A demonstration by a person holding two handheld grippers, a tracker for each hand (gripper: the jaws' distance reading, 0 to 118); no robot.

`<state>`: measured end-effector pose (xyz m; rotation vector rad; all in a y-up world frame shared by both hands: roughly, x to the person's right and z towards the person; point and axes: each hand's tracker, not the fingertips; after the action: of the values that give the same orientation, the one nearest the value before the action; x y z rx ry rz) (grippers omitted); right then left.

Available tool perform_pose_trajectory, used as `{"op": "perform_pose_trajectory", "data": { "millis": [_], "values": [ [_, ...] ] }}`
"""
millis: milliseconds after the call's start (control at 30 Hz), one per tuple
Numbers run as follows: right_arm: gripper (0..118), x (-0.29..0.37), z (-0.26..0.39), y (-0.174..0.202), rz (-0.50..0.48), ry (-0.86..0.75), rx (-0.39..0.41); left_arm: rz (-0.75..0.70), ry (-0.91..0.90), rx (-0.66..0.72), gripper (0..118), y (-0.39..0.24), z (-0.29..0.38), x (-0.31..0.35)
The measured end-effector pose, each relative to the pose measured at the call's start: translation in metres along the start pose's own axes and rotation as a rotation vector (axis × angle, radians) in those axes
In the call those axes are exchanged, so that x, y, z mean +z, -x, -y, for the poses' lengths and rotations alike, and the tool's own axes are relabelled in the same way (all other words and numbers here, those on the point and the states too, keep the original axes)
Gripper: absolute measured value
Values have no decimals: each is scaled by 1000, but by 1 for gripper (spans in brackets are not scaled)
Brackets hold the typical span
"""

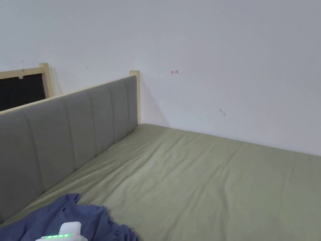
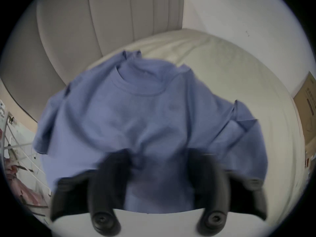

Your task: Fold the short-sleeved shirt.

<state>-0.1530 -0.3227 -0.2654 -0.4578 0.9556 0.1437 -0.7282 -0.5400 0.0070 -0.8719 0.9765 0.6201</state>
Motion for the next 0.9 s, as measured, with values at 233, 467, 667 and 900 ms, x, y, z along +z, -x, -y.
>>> {"op": "perform_pose_trajectory", "data": {
  "millis": [233, 467, 667, 900],
  "values": [
    [0, 10, 2, -14, -37, -12, -80, 29, -354, -23, 0, 1, 11, 111],
    [0, 33, 0, -41, 41, -80, -144, 301, -646, -1, 0, -40, 1, 286],
    [0, 61, 2, -67, 75, -157, -196, 609, -793, -177, 0, -149, 2, 414],
    [0, 98, 9, -92, 152, -222, -242, 984, -727, -481, 0, -300, 31, 488]
  ]
}}
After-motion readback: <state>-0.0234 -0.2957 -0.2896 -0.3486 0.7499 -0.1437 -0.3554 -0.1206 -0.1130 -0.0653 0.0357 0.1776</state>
